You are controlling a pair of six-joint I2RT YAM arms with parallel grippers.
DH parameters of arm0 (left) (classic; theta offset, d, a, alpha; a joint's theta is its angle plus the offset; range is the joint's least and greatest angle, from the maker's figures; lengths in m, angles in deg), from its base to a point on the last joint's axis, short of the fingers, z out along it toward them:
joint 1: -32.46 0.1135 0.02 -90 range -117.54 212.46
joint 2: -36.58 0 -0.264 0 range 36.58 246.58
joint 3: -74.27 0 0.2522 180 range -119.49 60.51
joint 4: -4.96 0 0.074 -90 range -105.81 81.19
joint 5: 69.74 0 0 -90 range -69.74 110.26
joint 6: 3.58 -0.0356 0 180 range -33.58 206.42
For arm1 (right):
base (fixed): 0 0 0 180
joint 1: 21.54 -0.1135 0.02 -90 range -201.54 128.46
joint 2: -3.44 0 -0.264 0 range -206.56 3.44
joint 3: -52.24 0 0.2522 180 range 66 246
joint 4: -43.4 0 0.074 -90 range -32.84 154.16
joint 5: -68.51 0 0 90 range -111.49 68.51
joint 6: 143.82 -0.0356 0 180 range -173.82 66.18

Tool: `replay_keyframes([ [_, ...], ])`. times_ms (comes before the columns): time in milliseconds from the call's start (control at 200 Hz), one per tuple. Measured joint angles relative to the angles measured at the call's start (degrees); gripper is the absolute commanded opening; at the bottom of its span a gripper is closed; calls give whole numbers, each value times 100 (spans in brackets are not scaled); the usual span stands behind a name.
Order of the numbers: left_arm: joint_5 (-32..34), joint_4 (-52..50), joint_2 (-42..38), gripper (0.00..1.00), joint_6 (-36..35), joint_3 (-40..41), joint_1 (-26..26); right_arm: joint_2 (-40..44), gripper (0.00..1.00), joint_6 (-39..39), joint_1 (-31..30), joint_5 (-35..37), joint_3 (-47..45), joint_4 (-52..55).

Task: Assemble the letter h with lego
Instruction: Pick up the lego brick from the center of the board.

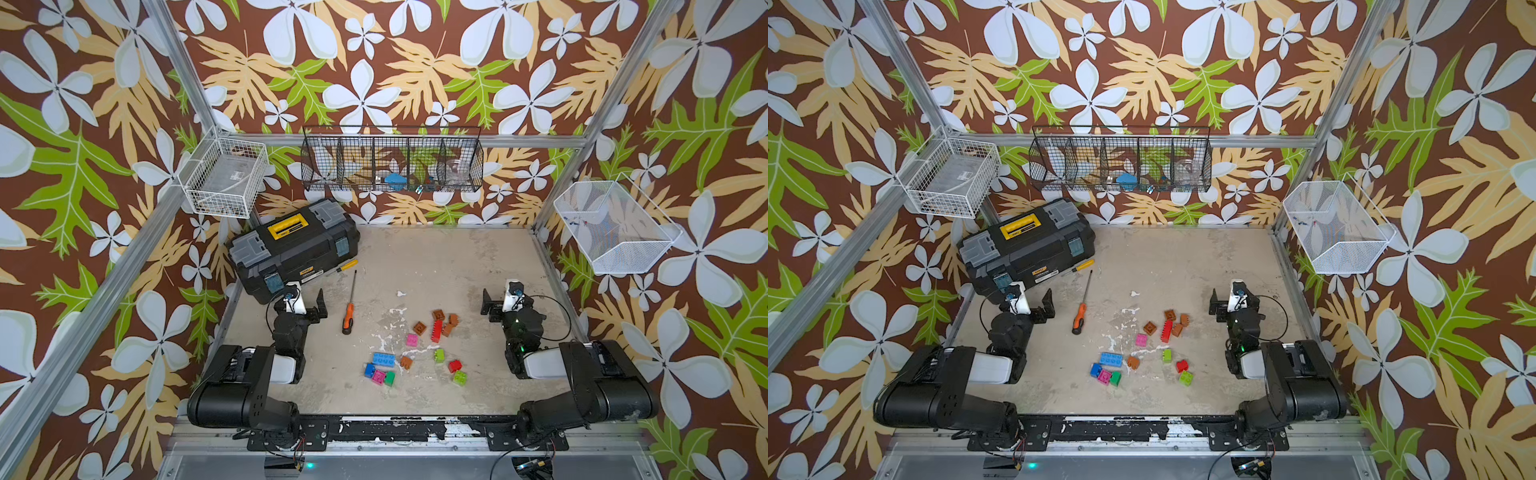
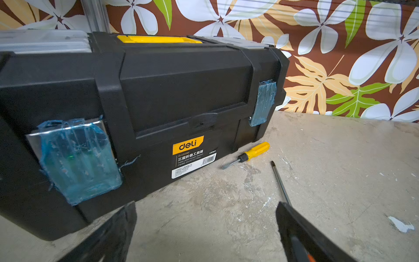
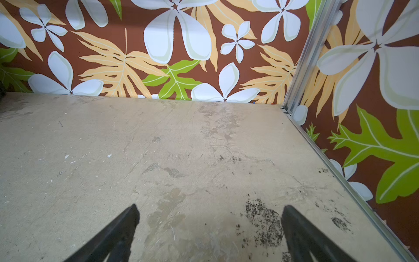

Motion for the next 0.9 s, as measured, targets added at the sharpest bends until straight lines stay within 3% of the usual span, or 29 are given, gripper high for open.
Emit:
replay_keyframes([
  [791, -142, 4, -15, 100, -7, 11, 0, 4, 100, 0, 0, 2, -9, 0],
  [896, -308, -170, -138, 100, -57, -81, 0, 367, 100, -57, -11, 297, 68, 387],
])
